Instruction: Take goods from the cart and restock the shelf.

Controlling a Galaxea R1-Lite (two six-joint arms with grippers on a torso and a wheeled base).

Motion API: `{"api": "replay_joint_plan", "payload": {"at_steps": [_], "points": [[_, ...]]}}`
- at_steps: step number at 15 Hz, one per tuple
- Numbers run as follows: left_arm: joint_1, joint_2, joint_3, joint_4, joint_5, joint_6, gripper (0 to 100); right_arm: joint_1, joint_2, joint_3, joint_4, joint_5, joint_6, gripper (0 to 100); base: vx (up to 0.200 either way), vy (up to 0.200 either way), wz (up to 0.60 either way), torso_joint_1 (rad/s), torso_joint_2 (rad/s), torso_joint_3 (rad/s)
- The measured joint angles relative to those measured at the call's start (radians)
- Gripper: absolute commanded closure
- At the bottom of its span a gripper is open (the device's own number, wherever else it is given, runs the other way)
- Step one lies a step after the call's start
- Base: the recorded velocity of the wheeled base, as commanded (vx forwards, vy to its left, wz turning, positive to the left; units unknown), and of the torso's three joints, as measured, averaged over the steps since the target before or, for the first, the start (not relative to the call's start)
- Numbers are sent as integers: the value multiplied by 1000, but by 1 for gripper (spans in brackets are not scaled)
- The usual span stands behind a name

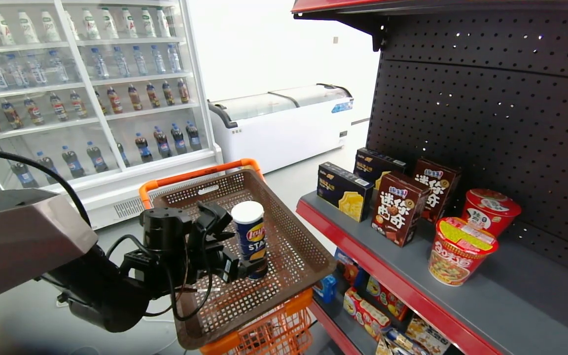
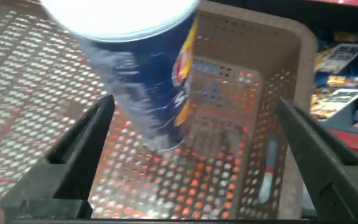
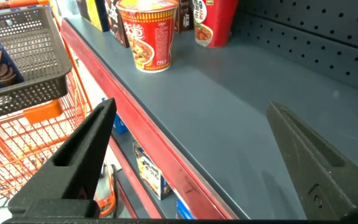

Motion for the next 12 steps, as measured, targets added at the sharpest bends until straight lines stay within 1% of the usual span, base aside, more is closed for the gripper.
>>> {"api": "replay_joint_plan", "payload": {"at_steps": [1,2,5,6,8,12], "points": [[-16,16,-21,-1,0,-12,0,0,0,0,0,0,0,0,0,0,0,0,0,0],[-26,35,-50,-2,1,-17,0,0,0,0,0,0,0,0,0,0,0,0,0,0],[-33,94,-135,1,9,-12,0,0,0,0,0,0,0,0,0,0,0,0,0,0],[-33,115,-161,0,22,-11,0,0,0,0,0,0,0,0,0,0,0,0,0,0],[-19,144,-186,0,48,-11,0,0,0,0,0,0,0,0,0,0,0,0,0,0],[17,186,-212,-1,50,-9,0,0,0,0,0,0,0,0,0,0,0,0,0,0]]}}
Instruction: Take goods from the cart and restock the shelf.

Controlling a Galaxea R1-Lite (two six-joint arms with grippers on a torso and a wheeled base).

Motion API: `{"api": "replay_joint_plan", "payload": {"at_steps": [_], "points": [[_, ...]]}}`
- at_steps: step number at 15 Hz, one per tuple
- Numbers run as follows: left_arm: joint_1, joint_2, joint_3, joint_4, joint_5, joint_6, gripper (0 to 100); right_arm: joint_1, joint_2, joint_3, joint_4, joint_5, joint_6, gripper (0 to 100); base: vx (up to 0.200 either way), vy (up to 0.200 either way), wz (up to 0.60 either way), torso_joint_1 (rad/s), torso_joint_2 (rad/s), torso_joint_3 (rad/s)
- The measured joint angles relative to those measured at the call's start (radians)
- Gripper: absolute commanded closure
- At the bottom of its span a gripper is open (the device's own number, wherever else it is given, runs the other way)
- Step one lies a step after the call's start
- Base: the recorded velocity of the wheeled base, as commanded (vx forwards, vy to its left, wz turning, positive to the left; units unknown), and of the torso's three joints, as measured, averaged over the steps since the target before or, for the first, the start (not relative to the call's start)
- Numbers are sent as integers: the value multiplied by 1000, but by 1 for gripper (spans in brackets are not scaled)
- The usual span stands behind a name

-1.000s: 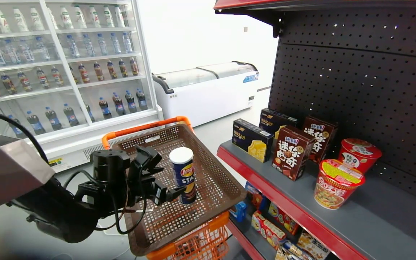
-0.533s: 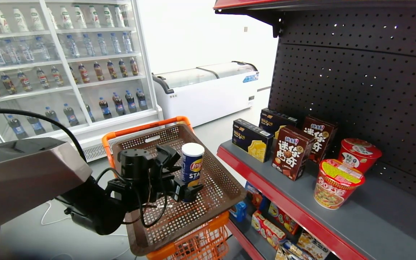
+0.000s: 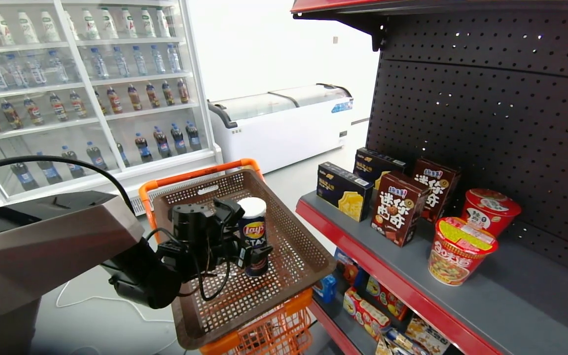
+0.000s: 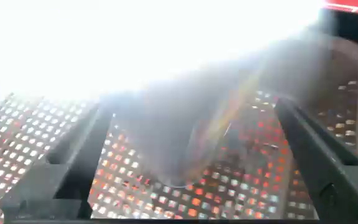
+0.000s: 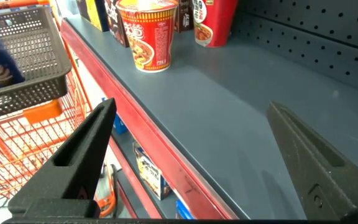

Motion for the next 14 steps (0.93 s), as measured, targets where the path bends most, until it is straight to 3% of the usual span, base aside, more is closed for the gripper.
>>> {"api": "replay_joint_plan", "payload": {"at_steps": [13,14], "points": [[-10,100,-89,1,-1,-1,0,0,0,0,0,0,0,0,0,0,0,0,0,0],[-10,107,-101,1,0,-1,100,0,0,0,0,0,0,0,0,0,0,0,0,0]]}}
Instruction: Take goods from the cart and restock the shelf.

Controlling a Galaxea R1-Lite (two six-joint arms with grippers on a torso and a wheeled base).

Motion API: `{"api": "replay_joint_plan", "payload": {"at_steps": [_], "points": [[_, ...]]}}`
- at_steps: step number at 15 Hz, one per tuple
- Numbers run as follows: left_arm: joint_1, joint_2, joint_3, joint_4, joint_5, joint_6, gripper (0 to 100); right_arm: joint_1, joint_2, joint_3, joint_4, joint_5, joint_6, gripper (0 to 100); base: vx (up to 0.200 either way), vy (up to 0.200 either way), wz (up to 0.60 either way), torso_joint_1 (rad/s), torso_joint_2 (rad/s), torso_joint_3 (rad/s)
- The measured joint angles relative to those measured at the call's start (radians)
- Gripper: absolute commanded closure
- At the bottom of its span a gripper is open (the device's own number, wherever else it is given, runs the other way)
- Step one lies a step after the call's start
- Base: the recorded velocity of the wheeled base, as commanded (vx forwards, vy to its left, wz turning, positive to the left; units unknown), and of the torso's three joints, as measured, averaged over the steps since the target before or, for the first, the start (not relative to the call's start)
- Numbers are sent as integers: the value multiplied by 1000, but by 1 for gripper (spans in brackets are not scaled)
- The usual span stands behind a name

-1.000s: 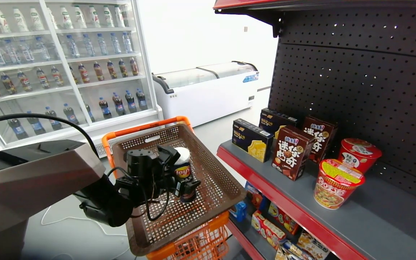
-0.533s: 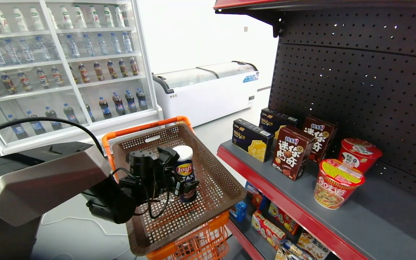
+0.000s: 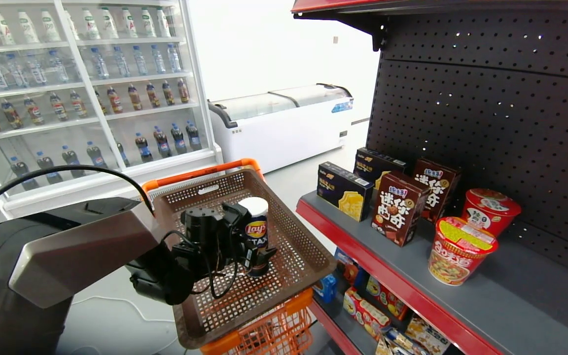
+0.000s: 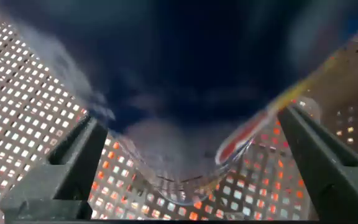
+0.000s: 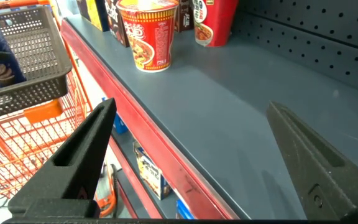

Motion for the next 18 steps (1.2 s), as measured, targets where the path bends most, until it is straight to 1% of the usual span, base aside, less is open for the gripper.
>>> {"api": "replay_joint_plan", "payload": {"at_steps": [2,4,6,7,8,12,15,17,18], "points": [[-2,16,-24,-3,0,0,100,0,0,0,0,0,0,0,0,0,0,0,0,0],[-5,24,-41,2,22,1,100,0,0,0,0,0,0,0,0,0,0,0,0,0],[-6,22,-33,-2,137,1,100,0,0,0,0,0,0,0,0,0,0,0,0,0],[-6,11,-21,-3,161,2,100,0,0,0,0,0,0,0,0,0,0,0,0,0],[-5,-7,-3,-1,172,3,100,0,0,0,0,0,0,0,0,0,0,0,0,0],[3,-166,133,9,184,3,100,0,0,0,0,0,0,0,0,0,0,0,0,0],[8,-352,250,43,184,0,100,0,0,0,0,0,0,0,0,0,0,0,0,0],[10,-507,322,89,178,-9,100,0,0,0,0,0,1,0,0,0,0,0,0,0],[11,-586,351,119,161,-25,100,0,0,0,0,0,0,0,0,0,0,0,0,0]]}}
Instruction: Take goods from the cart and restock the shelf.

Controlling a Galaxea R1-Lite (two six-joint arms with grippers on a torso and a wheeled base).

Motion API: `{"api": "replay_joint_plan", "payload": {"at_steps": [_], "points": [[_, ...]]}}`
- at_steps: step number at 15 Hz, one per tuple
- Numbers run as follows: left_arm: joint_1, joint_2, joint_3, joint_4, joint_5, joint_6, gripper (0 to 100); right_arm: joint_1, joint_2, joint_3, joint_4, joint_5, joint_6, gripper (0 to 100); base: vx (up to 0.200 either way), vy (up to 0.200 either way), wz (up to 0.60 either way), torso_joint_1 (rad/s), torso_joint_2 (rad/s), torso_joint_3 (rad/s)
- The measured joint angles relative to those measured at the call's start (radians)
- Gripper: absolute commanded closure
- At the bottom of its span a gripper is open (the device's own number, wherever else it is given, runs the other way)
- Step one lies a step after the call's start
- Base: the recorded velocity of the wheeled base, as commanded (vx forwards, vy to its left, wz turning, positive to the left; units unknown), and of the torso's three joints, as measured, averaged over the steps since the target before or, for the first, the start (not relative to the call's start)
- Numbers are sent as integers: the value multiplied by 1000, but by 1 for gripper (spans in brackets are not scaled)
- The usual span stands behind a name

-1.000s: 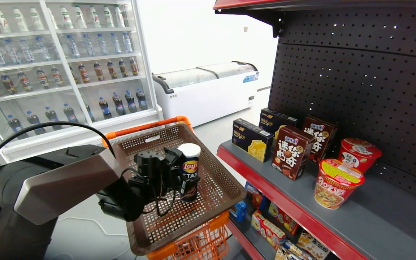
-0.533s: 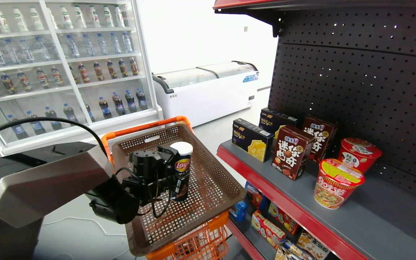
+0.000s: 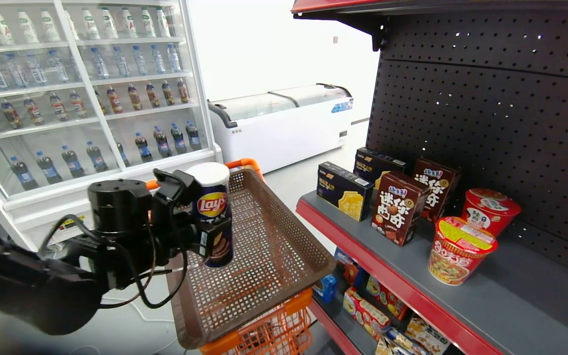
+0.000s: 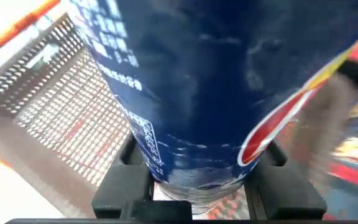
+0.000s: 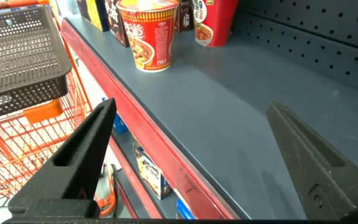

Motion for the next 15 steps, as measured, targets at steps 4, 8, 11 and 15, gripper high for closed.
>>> {"api": "replay_joint_plan", "payload": {"at_steps": [4,8,11,15], "points": [[-2,-332,151,54,-90,-123,100,0,0,0,0,0,0,0,0,0,0,0,0,0],[29,-618,389,97,-100,-164,100,0,0,0,0,0,0,0,0,0,0,0,0,0],[78,-800,502,189,-121,-163,100,0,0,0,0,0,0,0,0,0,0,0,0,0],[143,-899,611,177,-125,-13,100,0,0,0,0,0,0,0,0,0,0,0,0,0]]}}
